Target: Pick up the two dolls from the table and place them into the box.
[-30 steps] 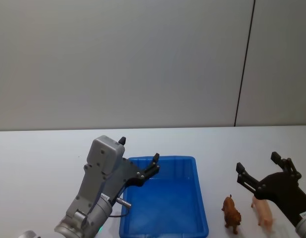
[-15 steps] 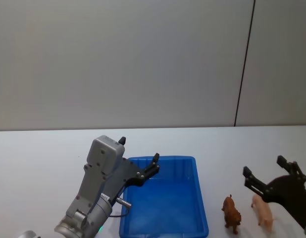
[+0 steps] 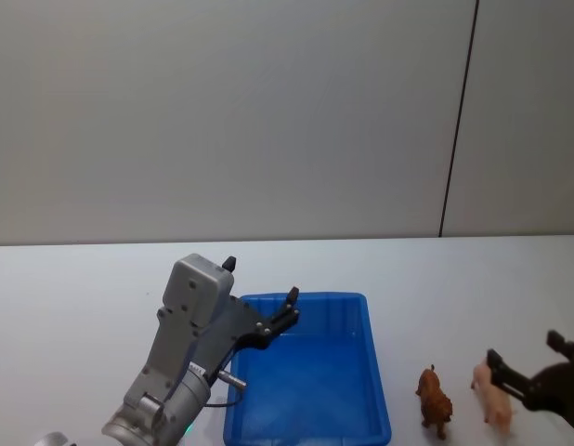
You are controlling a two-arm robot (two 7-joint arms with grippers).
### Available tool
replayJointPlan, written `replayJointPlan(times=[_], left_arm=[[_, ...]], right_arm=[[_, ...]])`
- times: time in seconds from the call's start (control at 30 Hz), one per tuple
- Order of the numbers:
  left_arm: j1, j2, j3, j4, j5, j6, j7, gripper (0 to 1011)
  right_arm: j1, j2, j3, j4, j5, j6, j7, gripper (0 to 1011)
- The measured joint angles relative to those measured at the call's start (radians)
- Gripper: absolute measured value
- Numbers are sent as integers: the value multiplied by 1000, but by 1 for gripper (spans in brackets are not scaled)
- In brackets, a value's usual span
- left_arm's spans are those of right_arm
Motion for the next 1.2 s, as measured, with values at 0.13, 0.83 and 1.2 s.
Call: replayJointPlan(times=[0.13, 0.83, 1.2], left_arm=[[0, 0, 0, 0, 0, 0, 0, 1001], [0, 0, 0, 0, 0, 0, 0, 1001], [0, 0, 0, 0, 0, 0, 0, 1001]], right_arm=[[-2, 7, 5, 19, 7, 28, 6, 1001], [38, -18, -12, 131, 14, 130, 44, 1001], [60, -40, -27, 163, 12, 136, 66, 819]])
